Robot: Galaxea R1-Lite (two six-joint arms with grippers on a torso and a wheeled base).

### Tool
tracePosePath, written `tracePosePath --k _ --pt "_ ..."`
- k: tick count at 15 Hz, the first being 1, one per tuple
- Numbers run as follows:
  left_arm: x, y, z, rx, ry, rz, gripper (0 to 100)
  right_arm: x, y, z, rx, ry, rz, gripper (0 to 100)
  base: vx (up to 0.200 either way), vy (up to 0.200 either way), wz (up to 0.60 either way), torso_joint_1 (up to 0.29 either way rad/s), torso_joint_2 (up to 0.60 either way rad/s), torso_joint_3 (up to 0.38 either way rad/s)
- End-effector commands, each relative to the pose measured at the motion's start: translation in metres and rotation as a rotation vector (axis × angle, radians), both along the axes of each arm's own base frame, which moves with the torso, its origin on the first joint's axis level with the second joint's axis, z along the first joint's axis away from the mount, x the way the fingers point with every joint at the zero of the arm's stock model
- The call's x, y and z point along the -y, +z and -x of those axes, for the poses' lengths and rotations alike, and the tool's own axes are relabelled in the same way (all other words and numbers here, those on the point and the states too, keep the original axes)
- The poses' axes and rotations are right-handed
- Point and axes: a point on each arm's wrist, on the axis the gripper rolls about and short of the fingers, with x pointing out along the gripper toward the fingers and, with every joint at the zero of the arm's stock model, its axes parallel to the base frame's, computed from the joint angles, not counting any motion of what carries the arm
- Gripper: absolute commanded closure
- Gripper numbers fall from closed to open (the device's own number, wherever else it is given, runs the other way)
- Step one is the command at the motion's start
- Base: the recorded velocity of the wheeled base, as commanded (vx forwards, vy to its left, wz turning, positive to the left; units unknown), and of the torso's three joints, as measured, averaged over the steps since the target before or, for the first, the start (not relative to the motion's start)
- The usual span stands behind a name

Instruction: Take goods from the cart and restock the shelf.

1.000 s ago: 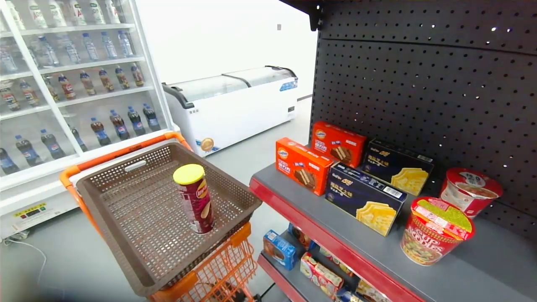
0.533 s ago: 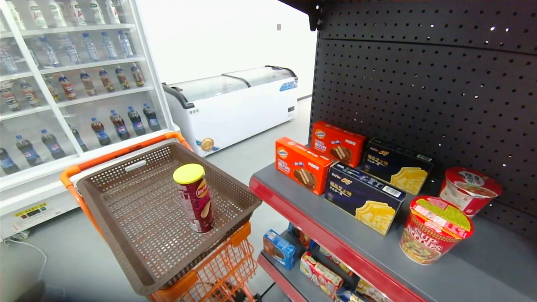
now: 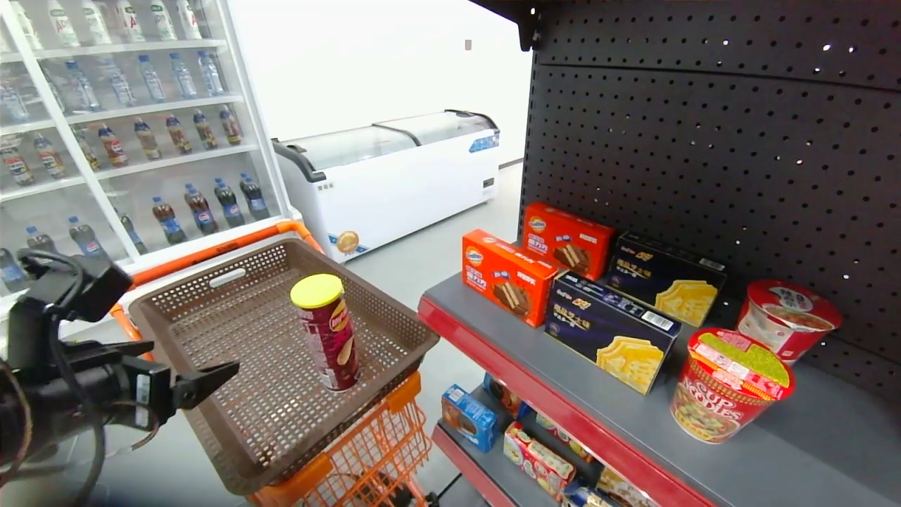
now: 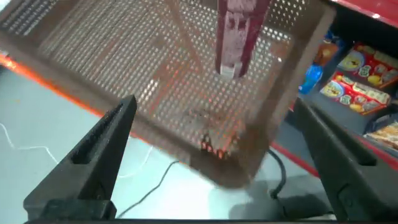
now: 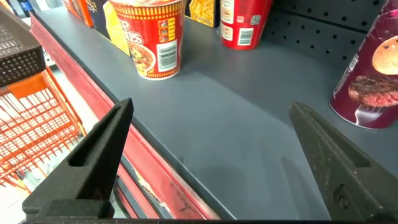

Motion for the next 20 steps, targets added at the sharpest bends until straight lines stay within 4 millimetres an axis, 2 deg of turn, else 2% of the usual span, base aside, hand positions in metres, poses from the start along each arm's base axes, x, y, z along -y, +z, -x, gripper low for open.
tracePosePath --k 1,4,8,11,14,20 --pt "0.004 -0.024 -0.053 -0.067 -0.049 0.014 0 0.000 0.000 0.000 0.000 0.000 0.000 0 0.000 0.000 0.00 0.000 0.00 0.000" --pt "0.012 -0.039 -0.081 -0.073 -0.083 0.011 0 0.000 0.000 0.000 0.000 0.000 0.000 0 0.000 0.000 0.00 0.000 0.00 0.000" --pt "0.020 -0.060 -0.108 -0.019 -0.103 0.011 0 0.000 0.000 0.000 0.000 0.000 0.000 0 0.000 0.000 0.00 0.000 0.00 0.000" --pt "0.025 -0.072 -0.112 -0.002 -0.121 0.010 0 0.000 0.000 0.000 0.000 0.000 0.000 0 0.000 0.000 0.00 0.000 0.00 0.000" --pt "0.030 -0.095 -0.120 0.059 -0.131 0.008 0 0.000 0.000 0.000 0.000 0.000 0.000 0 0.000 0.000 0.00 0.000 0.00 0.000" --pt "0.039 -0.117 -0.135 0.162 -0.155 0.012 0 0.000 0.000 0.000 0.000 0.000 0.000 0 0.000 0.000 0.00 0.000 0.00 0.000"
